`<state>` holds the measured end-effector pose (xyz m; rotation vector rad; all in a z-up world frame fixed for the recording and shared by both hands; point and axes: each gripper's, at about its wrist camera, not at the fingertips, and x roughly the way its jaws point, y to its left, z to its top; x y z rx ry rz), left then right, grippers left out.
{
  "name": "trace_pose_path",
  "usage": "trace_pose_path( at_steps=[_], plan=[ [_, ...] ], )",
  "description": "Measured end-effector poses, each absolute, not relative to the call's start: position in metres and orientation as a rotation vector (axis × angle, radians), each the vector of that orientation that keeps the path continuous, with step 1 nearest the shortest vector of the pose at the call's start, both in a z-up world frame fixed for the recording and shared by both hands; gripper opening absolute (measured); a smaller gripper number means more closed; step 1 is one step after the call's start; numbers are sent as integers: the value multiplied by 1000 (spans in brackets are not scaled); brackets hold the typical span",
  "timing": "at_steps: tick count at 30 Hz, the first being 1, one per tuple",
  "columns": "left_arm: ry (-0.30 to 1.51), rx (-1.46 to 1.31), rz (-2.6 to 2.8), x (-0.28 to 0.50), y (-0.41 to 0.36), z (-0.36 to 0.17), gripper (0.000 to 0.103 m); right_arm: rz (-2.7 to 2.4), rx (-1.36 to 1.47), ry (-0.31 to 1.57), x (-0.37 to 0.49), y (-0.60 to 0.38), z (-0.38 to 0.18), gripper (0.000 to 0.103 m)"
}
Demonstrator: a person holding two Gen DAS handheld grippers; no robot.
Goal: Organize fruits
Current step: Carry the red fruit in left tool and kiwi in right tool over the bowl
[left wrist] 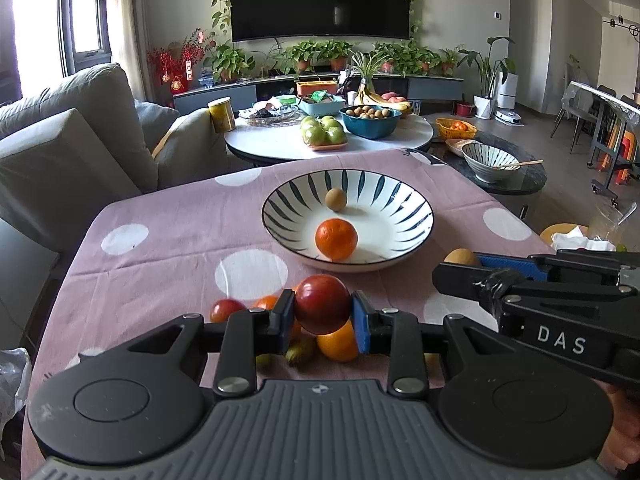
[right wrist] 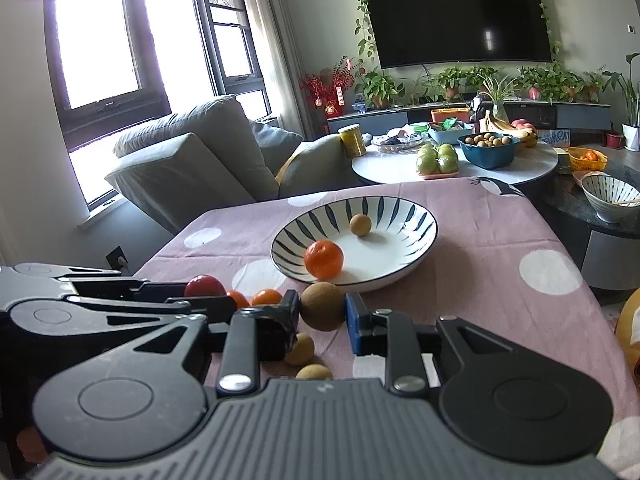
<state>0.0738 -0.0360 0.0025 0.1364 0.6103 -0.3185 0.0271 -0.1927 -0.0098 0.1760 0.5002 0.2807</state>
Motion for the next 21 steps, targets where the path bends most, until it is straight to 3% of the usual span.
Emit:
trace_pose_path(
  at_steps=[21],
  plan=[
    [600,166,-309,122,-56,3,28,259,218,507,63,-205,-13,0]
  ],
)
